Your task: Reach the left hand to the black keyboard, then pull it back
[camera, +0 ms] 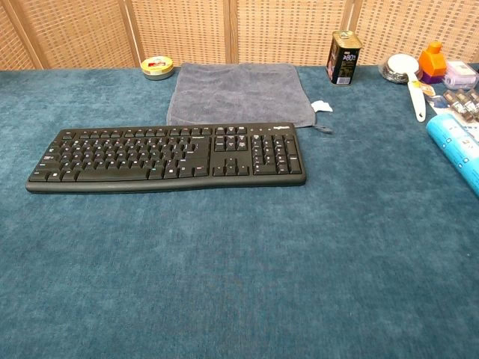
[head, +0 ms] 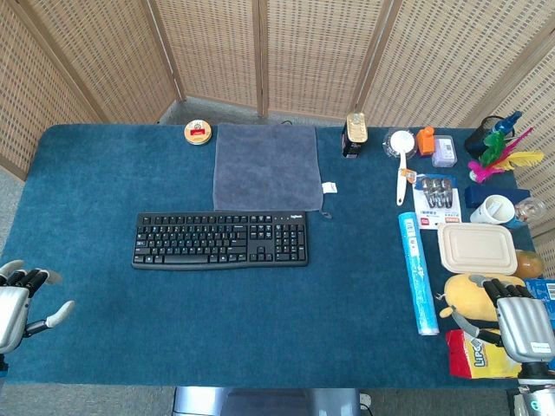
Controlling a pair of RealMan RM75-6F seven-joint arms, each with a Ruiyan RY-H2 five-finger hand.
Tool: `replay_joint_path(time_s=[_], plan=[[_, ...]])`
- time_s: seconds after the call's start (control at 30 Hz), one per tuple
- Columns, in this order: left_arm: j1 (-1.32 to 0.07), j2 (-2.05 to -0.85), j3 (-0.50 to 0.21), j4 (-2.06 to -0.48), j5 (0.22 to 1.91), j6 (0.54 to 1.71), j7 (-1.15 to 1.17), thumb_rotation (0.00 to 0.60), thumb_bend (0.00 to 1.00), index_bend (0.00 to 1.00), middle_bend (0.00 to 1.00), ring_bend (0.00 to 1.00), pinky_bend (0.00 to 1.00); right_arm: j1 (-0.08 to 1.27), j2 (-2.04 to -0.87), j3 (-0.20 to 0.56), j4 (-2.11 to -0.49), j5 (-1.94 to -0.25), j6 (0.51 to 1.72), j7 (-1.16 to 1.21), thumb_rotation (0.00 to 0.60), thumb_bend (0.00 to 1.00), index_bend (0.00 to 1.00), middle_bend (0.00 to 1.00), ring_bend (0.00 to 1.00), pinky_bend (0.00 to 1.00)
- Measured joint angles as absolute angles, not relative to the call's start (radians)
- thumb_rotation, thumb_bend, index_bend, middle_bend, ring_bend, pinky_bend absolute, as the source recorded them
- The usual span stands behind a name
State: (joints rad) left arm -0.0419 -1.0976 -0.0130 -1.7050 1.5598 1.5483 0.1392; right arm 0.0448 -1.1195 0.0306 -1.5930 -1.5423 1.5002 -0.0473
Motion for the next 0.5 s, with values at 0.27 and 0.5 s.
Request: replay_joint_path(time_s=[0.27, 0.5], plan=[[-0.045, -1.106, -0.012, -1.698, 1.548, 1.532, 0.143, 0.0, 0.11, 0.4, 0.45, 0.4, 0.19, 0.059, -1.127, 0.035, -1.59, -1.541, 1.481, -0.053, 0.0, 0.26, 0.27, 0.37, 0.38, 0.37], [-0.046, -1.1, -0.017, -1.691, 1.548, 1.539, 0.134, 0.0, 0.11, 0.4, 0.45, 0.4, 0.19, 0.065, -1.134, 0.036, -1.596, -1.54, 1.473, -0.064, 0.0, 0.26, 0.27, 0.37, 0.38, 0.37]])
